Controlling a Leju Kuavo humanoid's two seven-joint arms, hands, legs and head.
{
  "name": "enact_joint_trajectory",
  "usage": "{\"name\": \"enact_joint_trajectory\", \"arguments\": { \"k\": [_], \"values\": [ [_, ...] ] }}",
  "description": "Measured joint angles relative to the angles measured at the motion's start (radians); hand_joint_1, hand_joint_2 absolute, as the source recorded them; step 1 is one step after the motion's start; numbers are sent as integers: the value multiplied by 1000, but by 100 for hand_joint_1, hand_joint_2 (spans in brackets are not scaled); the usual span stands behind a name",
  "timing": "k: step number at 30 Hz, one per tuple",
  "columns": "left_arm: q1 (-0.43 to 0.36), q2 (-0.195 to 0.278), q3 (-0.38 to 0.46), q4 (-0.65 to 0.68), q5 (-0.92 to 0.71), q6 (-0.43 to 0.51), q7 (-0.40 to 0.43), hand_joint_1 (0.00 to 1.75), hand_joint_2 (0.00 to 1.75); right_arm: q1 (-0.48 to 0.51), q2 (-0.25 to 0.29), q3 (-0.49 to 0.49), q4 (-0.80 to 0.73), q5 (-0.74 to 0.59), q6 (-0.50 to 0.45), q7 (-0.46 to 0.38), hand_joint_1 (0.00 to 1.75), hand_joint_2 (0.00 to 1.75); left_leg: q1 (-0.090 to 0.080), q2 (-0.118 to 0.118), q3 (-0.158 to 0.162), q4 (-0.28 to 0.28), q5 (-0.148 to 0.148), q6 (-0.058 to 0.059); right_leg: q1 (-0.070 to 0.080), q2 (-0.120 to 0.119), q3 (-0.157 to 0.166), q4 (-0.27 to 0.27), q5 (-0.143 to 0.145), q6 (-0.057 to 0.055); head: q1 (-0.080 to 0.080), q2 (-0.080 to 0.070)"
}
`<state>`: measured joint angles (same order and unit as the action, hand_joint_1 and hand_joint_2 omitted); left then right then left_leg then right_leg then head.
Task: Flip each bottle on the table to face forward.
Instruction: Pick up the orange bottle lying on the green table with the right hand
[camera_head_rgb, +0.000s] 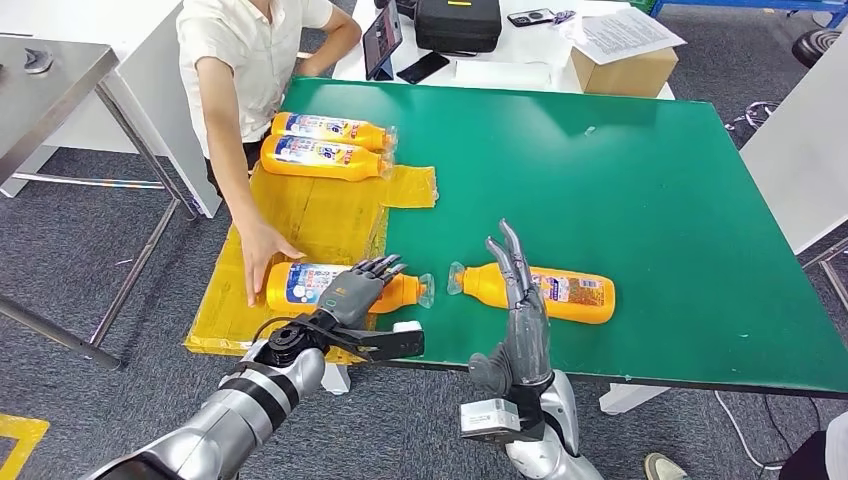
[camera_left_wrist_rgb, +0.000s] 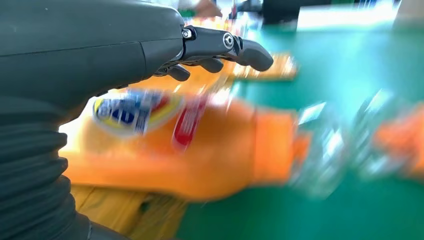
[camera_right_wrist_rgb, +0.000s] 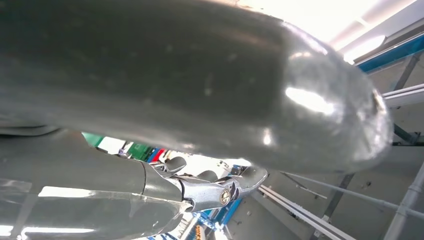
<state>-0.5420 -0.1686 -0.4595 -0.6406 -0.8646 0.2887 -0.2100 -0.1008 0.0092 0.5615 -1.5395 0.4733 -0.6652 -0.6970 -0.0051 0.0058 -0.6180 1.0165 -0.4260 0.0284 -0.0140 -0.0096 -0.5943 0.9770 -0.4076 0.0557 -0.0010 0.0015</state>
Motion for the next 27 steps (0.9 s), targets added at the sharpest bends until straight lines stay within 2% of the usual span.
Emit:
{"name": "enact_joint_trajectory", "arguments": {
  "k": [2, 3, 5, 7, 11, 14, 18, 21, 23, 27],
  "values": [
    [39, -12, 24, -56, 147, 36, -72, 0, 175, 1, 0, 0, 2, 3, -8, 0, 0, 0, 0, 0, 0, 0, 0, 0, 0, 0, 0, 0, 0, 0, 0, 0],
    [66, -23, 45, -99, 271, 30, -110, 0, 175, 3, 0, 0, 3, 4, -14, 0, 0, 0, 0, 0, 0, 0, 0, 0, 0, 0, 0, 0, 0, 0, 0, 0],
    [119, -48, 90, -182, 561, -41, -141, 0, 175, 8, 1, 0, 4, 4, -23, 0, 0, 0, -1, 0, 0, 0, 0, 0, 0, 0, 0, 0, 0, 0, 0, 0],
    [162, -65, 128, -253, 811, -119, -125, 0, 175, 17, 2, 0, 4, 5, -26, 0, 0, 0, -1, 0, -1, 0, -1, 0, 0, 0, -1, 0, 0, 0, 0, 0],
    [211, -71, 166, -337, 1069, -150, -114, 0, 175, 30, 6, -1, -1, 17, -27, 0, 0, 0, 0, 0, -1, 0, 0, 0, 0, 0, -1, 0, 0, 0, 0, 0],
    [230, -67, 171, -379, 1147, -120, -128, 0, 175, 42, 12, -1, -20, 48, -27, 0, 0, 0, 0, 0, -1, 0, 0, 0, 0, 0, -1, 0, 0, 0, 0, 0],
    [256, -58, 165, -439, 1171, -54, -155, 0, 175, 71, 30, -25, -65, 166, -28, 0, 0, 175, 0, 0, -1, 0, 0, 0, 0, 0, -1, 1, 0, 0, 0, 0],
    [295, -49, 151, -508, 1165, -16, -174, 0, 175, 103, 51, -101, -71, 305, -28, 1, 0, 175, 0, 0, -1, 0, 0, 0, 0, 0, -1, 0, -1, 0, 0, 0],
    [331, -43, 142, -555, 1152, -9, -183, 0, 175, 116, 54, -169, -54, 351, -28, 10, 0, 175, 0, 0, -1, 0, -1, 0, 0, 0, -1, 0, -1, 0, 0, 0],
    [413, -31, 123, -638, 1106, -4, -195, 0, 175, 118, 26, -308, 23, 396, -28, 76, 0, 175, -2, -1, -1, 0, -1, 1, -1, 0, -1, -1, -1, 0, 0, 0]
  ]
}}
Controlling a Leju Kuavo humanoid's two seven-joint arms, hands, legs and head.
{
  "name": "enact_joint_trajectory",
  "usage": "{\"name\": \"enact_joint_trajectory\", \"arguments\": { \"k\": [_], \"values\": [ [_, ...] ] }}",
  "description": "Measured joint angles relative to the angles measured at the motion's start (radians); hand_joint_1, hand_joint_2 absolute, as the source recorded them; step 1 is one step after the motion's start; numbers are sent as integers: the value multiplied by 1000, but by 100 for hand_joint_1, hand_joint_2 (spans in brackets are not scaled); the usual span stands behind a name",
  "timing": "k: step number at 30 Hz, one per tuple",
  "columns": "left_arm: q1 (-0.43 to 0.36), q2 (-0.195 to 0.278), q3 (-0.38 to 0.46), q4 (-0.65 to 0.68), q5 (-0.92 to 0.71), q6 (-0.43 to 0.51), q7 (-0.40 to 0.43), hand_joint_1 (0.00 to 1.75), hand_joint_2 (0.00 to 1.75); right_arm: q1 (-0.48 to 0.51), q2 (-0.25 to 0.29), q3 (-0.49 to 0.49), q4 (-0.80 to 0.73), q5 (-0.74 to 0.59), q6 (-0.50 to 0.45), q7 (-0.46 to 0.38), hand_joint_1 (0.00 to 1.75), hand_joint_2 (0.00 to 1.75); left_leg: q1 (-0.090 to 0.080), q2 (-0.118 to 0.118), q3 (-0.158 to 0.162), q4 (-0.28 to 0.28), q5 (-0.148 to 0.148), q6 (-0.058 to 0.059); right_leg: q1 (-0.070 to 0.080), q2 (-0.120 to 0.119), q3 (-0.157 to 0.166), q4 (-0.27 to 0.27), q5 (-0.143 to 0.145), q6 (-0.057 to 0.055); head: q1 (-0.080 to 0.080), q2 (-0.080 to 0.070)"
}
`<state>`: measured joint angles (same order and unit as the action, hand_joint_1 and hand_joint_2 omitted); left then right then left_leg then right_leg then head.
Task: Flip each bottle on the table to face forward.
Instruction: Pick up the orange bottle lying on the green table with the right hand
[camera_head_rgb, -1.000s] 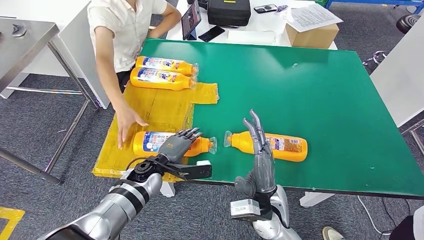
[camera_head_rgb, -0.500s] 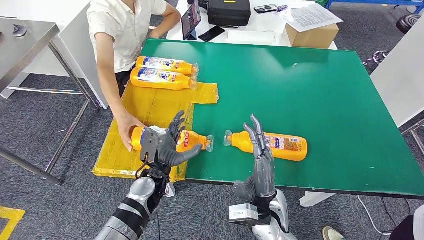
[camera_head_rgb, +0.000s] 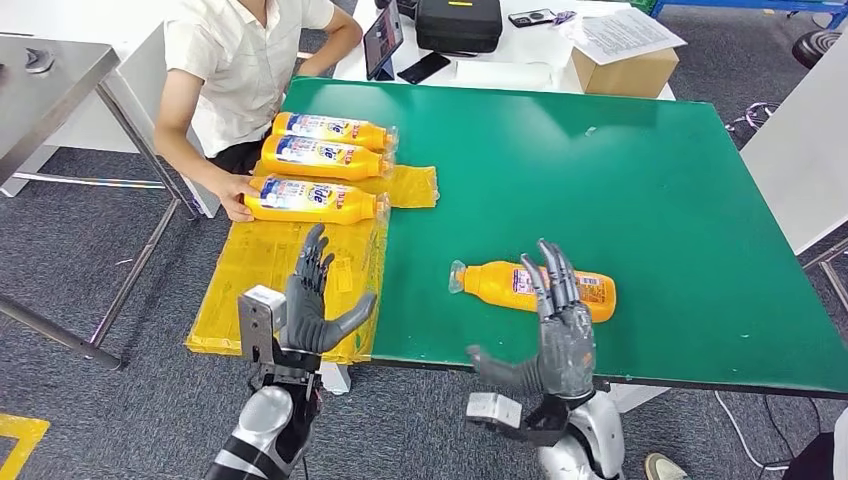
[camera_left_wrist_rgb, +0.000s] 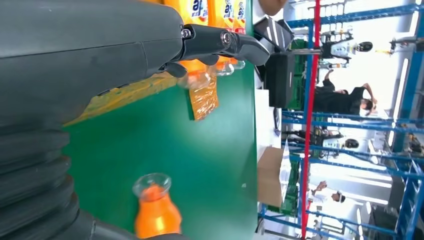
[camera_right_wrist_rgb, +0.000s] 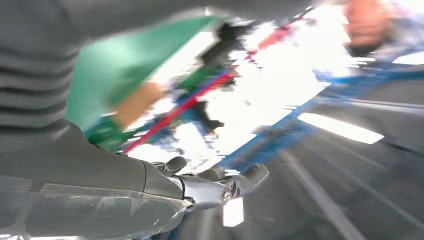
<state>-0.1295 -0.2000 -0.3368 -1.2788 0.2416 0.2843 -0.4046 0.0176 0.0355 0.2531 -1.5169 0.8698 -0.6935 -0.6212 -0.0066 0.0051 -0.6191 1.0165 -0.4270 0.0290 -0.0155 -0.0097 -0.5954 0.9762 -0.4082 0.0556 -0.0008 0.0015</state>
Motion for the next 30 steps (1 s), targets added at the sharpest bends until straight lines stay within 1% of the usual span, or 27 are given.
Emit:
{"name": "enact_joint_trajectory", "arguments": {
  "k": [4, 8, 11, 16, 19, 23, 30],
  "values": [
    [67, 8, -17, -55, -32, 5, -8, 0, 175, -1, -47, -93, 70, -4, 0, 36, 0, 175, -1, -1, 0, 0, 0, 0, -1, 0, 0, 0, 0, 0, 0, 0],
    [112, 13, -31, -91, -81, 12, -14, 0, 175, -6, -85, -154, 128, -5, 0, 106, 0, 175, 0, -1, 0, 0, 0, 0, 0, 0, 0, 0, 0, 0, 0, 0],
    [148, 16, -47, -114, -108, 23, -22, 0, 175, -20, -117, -209, 183, -27, 0, 108, 0, 175, 0, -1, 0, 0, 0, 0, 0, 0, 0, 0, 0, 0, 0, 0],
    [162, 18, -55, -125, -114, 28, -26, 0, 175, -29, -130, -239, 215, -31, 0, 100, 0, 175, 0, -1, 0, 0, 0, 0, 0, 0, 0, 0, 0, 0, 0, 0],
    [179, 22, -80, -144, -115, 23, -29, 0, 175, -83, -159, -286, 340, -17, 0, 105, 0, 175, 0, -1, 0, 0, 0, 0, 0, 0, 0, 0, 0, 1, 0, 0],
    [177, 22, -97, -145, -113, 16, -29, 0, 175, -143, -173, -288, 436, -9, 1, 115, 0, 175, 0, -1, 0, 0, 1, 1, 0, 0, 0, 0, 1, 1, 0, 0],
    [172, 22, -111, -145, -105, -6, -28, 0, 175, -192, -184, -278, 518, -2, 14, 127, 0, 175, 0, -1, 0, 0, 1, 1, 0, 0, 0, 0, 1, 1, 0, 0]
  ]
}}
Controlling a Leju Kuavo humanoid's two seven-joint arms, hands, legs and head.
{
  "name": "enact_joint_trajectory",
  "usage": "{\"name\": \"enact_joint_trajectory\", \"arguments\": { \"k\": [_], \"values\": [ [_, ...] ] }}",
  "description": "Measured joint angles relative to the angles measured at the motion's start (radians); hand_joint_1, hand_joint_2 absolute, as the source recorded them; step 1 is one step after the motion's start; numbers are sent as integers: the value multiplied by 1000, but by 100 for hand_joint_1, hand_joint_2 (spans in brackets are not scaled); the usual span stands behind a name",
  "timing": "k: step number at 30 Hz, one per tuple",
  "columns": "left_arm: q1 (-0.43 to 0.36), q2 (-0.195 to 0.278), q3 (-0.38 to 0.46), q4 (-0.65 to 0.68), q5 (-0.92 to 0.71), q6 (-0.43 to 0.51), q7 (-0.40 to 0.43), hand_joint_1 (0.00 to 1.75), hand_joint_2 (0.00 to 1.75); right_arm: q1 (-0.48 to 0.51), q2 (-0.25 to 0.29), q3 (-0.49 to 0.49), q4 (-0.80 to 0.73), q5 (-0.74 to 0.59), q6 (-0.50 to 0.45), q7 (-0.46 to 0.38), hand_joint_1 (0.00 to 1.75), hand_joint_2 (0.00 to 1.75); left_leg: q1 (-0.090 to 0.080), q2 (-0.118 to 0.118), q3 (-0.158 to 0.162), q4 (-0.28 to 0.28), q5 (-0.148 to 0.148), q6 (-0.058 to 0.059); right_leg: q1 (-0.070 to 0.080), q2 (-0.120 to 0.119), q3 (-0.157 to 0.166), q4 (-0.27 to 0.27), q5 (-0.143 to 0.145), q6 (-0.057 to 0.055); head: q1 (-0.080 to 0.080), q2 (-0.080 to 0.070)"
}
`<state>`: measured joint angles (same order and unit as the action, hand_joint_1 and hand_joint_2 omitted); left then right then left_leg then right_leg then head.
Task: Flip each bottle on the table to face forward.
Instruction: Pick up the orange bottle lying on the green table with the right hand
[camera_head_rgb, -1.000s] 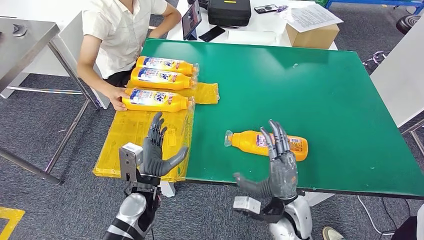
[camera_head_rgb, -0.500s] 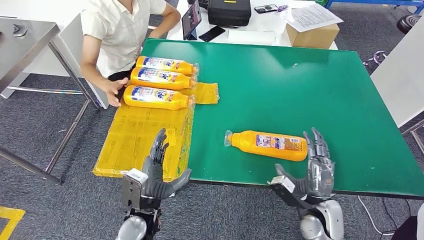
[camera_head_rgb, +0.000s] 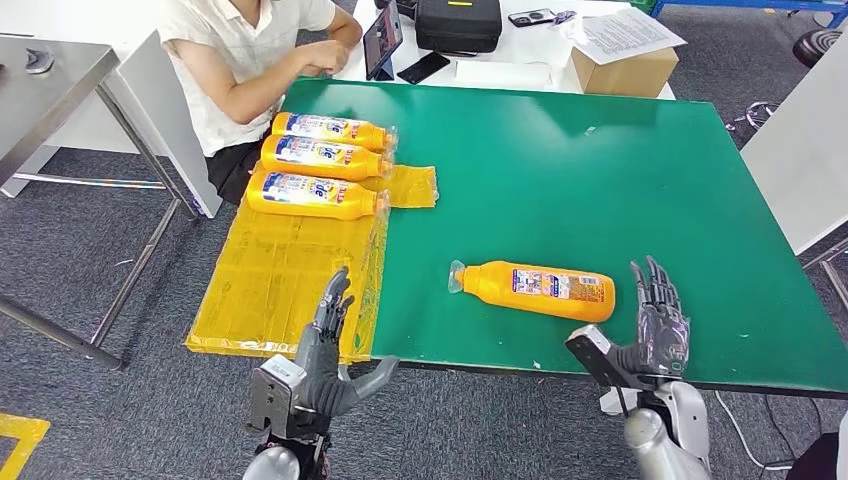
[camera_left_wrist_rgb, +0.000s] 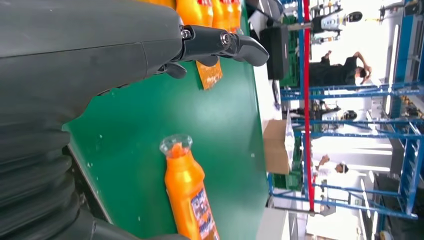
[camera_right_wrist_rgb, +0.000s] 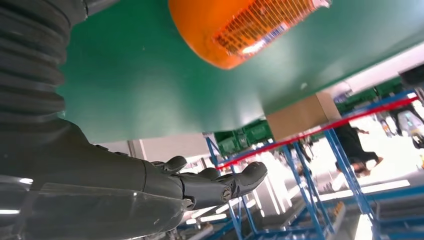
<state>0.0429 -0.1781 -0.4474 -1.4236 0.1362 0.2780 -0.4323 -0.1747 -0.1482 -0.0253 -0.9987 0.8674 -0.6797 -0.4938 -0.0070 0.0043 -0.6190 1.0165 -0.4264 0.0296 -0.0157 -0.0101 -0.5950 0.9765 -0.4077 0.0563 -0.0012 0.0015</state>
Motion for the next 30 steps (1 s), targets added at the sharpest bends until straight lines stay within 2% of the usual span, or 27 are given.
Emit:
{"name": "enact_joint_trajectory", "arguments": {
  "k": [9, 18, 22, 30],
  "values": [
    [-28, -7, -37, 11, 1, -32, 14, 0, 175, -120, -8, 92, 164, 45, 56, 15, 0, 175, 0, 0, 0, 0, 0, 0, 0, 0, 0, 0, 0, 0, 0, 0],
    [-37, -12, -56, 13, 4, -42, 30, 0, 175, -161, -3, 162, 235, 48, 100, 40, 0, 175, 0, 0, 0, 0, 0, 0, 0, 0, 0, 0, 0, 0, 0, 0],
    [-50, -13, -60, 21, 11, -53, 40, 0, 175, -180, -1, 177, 260, 31, 149, 50, 0, 175, 0, 0, 0, 0, 0, 0, 0, 0, 0, 0, 0, 0, 0, 0],
    [-65, -15, -77, 29, 22, -76, 57, 0, 175, -236, -1, 211, 327, 38, 218, 143, 0, 175, 0, 0, 2, 0, 0, 0, 0, 0, 1, 0, 0, 0, 0, 0]
  ]
}}
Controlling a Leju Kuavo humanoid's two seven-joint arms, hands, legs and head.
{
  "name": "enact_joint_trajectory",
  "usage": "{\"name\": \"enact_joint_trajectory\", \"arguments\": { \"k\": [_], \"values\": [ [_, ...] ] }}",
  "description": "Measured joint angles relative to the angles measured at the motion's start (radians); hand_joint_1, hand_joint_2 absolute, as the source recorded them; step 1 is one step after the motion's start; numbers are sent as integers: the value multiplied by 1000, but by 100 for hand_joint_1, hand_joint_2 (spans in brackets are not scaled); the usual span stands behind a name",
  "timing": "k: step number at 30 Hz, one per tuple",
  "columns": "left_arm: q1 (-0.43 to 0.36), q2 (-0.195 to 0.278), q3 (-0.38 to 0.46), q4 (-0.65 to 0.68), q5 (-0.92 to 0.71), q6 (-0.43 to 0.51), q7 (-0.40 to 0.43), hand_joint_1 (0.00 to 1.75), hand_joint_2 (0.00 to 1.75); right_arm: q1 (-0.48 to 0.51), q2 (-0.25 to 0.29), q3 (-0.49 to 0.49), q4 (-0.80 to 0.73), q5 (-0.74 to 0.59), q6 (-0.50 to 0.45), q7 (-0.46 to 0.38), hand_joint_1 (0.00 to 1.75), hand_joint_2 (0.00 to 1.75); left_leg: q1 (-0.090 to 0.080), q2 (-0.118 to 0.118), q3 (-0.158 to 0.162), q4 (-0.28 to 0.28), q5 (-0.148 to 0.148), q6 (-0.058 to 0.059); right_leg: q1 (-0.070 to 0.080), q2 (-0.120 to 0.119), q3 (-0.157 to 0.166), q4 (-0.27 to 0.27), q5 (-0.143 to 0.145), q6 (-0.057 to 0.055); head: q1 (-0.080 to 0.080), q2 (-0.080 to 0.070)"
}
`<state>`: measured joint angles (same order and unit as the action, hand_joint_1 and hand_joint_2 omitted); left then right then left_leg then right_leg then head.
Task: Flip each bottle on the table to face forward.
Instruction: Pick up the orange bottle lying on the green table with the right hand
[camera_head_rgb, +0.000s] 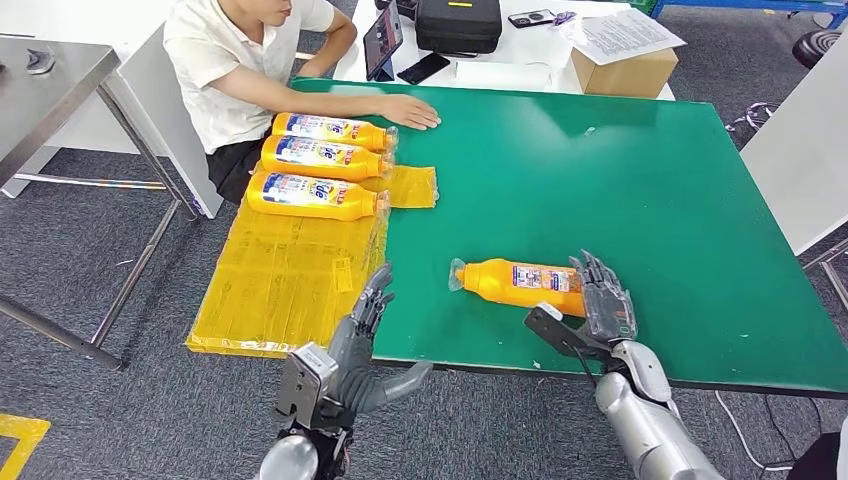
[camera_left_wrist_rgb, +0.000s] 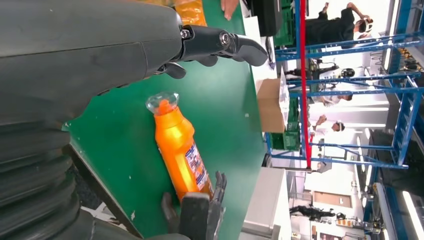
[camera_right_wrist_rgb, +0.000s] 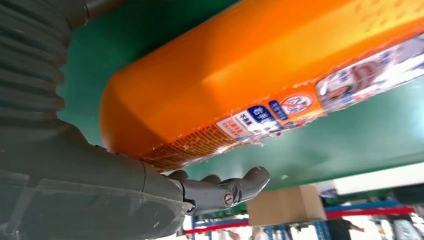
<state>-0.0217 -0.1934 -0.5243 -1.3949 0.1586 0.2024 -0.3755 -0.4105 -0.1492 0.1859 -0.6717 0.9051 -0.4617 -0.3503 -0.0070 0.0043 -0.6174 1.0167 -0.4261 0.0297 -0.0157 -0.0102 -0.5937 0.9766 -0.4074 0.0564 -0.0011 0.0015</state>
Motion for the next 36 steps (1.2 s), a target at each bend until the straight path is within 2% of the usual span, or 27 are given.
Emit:
{"name": "enact_joint_trajectory", "arguments": {
  "k": [7, 16, 17, 18, 20, 21, 22, 36],
  "values": [
    [1, 0, -2, 1, 0, -1, 3, 0, 175, -17, -8, 13, 28, 10, 9, 25, 0, 175, 0, 0, 0, 0, 0, 0, 0, 0, 0, 0, 0, 0, 0, 0],
    [4, 0, -3, 3, -4, -22, 25, 0, 175, -68, -13, 45, 64, 77, 51, 118, 0, 175, 0, 0, 2, 0, 0, 0, 0, 0, 2, 0, 0, 0, 0, 0],
    [4, 0, -4, 3, -5, -25, 28, 0, 175, -75, -13, 50, 69, 81, 62, 121, 13, 175, 0, 1, 3, 0, 0, 0, 0, 0, 2, 0, 0, 0, 0, 0],
    [4, 0, -4, 3, -6, -27, 29, 0, 175, -82, -13, 55, 74, 83, 73, 123, 50, 175, 0, 1, 3, 0, 0, 0, 0, 0, 2, 0, 1, 0, 0, 0],
    [3, 0, -5, 3, -8, -31, 31, 0, 175, -92, -12, 63, 82, 83, 98, 124, 137, 175, 0, 2, 3, 0, 0, 0, 0, 1, 3, 0, 1, 1, 0, 0],
    [3, 0, -5, 3, -9, -33, 32, 0, 175, -96, -12, 67, 86, 82, 109, 124, 168, 175, 0, 2, 4, 0, 0, 0, 0, 1, 3, 0, 1, 1, 0, 0],
    [3, 0, -5, 3, -9, -35, 32, 0, 175, -100, -12, 70, 89, 79, 121, 123, 175, 175, 0, 2, 4, 0, 0, 0, 0, 1, 3, 0, 1, 1, 0, 0],
    [-4, 0, -7, 7, 3, -56, 37, 0, 175, -130, -23, 81, 112, -36, 262, 10, 175, 175, 1, 4, 13, 0, -1, 0, 1, 1, 9, -1, 1, 0, 0, 0]
  ]
}}
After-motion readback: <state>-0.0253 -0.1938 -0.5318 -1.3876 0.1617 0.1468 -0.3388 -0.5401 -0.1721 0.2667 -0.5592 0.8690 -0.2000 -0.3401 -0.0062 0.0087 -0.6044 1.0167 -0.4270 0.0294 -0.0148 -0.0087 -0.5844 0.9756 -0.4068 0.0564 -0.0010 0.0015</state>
